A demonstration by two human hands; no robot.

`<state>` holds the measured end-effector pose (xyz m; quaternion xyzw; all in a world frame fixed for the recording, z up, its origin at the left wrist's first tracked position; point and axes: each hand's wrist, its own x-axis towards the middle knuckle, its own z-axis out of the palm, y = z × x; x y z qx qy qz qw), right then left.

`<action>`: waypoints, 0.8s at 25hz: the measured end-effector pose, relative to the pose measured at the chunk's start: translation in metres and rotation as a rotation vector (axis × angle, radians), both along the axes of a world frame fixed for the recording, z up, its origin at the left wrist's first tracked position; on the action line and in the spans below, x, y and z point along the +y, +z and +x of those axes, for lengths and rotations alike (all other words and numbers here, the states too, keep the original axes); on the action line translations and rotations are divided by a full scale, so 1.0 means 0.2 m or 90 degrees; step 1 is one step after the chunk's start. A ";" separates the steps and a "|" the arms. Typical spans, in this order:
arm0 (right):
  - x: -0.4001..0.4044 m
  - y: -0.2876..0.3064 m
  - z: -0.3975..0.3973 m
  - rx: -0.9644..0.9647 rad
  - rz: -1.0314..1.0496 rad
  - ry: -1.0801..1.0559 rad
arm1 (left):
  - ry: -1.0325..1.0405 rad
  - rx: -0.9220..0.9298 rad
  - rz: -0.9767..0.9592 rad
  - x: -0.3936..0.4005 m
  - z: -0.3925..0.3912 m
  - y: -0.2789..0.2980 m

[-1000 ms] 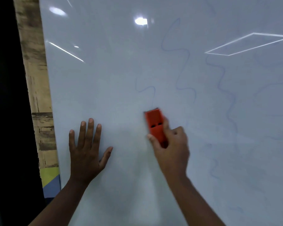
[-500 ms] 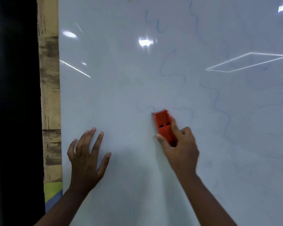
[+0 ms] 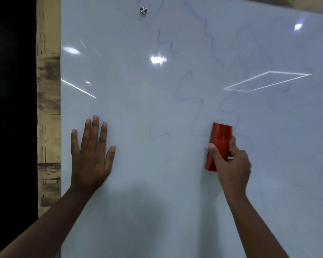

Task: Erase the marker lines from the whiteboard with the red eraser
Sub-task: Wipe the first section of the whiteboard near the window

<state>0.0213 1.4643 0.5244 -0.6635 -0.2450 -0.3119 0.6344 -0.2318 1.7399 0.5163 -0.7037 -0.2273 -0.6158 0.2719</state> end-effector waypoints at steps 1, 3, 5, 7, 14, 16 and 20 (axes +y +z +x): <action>0.04 0.02 -0.04 -0.021 -0.021 -0.006 | 0.003 0.000 -0.001 0.00 0.01 -0.01; 0.16 0.03 -0.18 -0.088 -0.076 -0.014 | 0.000 -0.001 -0.005 0.00 0.01 -0.01; 0.30 -0.01 -0.37 -0.185 -0.146 -0.022 | -0.007 0.001 -0.009 0.01 0.01 -0.01; 0.42 -0.07 -0.55 -0.275 -0.213 -0.014 | -0.011 0.006 -0.015 0.01 0.01 -0.01; 0.46 -0.09 -0.61 -0.375 -0.284 -0.010 | -0.017 0.012 -0.015 0.02 -0.01 -0.02; 0.41 0.00 -0.56 -0.378 -0.288 -0.019 | -0.031 0.006 -0.006 0.02 -0.01 -0.03; 0.23 0.22 -0.34 -0.255 -0.240 -0.018 | -0.036 0.002 0.006 0.02 -0.02 -0.02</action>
